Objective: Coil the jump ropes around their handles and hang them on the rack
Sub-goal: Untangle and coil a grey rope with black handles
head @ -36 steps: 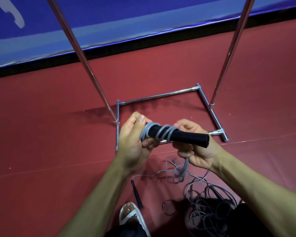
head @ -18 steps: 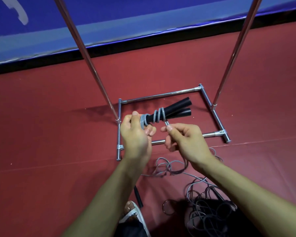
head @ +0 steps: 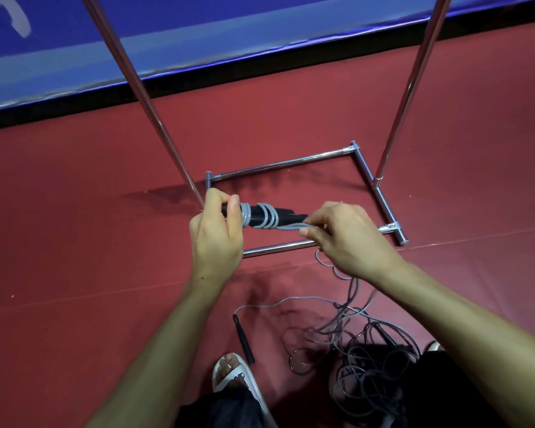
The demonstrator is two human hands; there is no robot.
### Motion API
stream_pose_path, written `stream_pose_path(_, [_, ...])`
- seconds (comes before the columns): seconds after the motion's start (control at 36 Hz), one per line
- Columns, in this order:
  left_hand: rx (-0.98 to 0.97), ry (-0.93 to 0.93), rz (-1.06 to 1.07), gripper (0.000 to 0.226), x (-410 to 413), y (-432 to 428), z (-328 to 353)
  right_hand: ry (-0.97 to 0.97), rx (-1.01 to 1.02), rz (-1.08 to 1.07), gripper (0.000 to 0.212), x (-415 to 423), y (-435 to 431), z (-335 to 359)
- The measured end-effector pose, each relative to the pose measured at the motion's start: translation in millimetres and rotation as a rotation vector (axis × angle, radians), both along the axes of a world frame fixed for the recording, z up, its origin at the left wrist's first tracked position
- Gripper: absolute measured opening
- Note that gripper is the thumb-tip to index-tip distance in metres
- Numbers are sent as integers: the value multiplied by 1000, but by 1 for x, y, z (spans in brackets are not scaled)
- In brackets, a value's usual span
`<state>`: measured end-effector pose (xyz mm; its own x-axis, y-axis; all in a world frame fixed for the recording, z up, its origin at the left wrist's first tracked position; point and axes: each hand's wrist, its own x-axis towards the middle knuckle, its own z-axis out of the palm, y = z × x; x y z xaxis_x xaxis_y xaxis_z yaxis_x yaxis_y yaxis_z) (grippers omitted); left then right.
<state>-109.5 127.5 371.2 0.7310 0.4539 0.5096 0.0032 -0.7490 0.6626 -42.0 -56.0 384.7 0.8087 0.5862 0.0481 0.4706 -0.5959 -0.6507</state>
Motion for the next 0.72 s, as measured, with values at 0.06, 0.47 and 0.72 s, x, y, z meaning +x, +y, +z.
stream_pose_path(0.06, [26,47,-68,15,0,0,-2,-36,28,55,14,6,-5,2])
stream_pose_path(0.47, [-288,271,-370,21,-13,-5,24,462,258,496,14,29,-33,24])
stream_pose_path(0.72, [-595,237,-403,20,-17,-15,34,469,355,575,24,30,-40,37])
